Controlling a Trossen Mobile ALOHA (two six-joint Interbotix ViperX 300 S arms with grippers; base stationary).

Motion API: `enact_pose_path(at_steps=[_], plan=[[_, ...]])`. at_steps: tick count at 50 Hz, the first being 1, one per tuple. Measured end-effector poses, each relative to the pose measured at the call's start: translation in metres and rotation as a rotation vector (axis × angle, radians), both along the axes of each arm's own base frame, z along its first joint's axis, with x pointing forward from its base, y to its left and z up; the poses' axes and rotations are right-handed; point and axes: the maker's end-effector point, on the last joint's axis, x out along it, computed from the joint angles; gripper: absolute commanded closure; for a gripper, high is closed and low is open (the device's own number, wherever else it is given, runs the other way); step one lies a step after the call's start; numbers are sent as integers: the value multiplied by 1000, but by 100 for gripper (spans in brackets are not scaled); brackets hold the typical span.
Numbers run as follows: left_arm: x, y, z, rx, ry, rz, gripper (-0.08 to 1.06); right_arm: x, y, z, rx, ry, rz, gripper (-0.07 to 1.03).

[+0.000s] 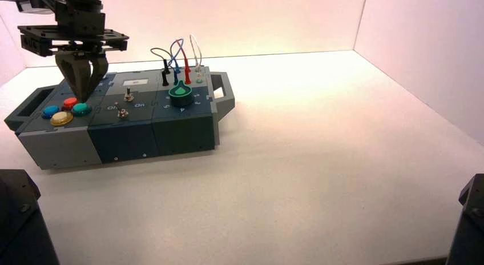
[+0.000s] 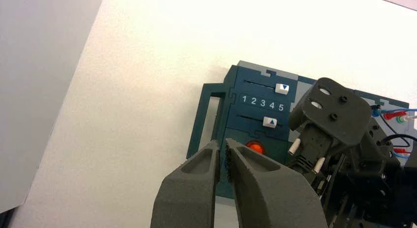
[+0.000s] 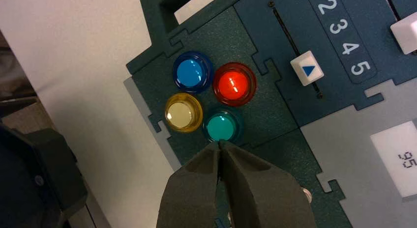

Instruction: Push the green button with the right gripper.

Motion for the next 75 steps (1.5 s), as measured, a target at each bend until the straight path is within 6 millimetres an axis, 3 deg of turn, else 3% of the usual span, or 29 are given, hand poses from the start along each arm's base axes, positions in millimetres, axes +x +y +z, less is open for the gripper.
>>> enact_pose_path(at_steps=[16, 35, 65, 75], plan=[[0, 0, 0, -2, 1, 0, 90, 3, 10, -2, -2, 7, 2, 99], [0, -1, 0, -3, -1, -1, 90, 0, 6, -13, -33, 28, 1, 99], [0, -1, 0, -6, -1, -1, 90, -2, 6, -12, -39, 22, 9, 99], [0, -3, 2, -13, -14, 2, 90, 6, 0, -8, -52, 8, 6, 99]])
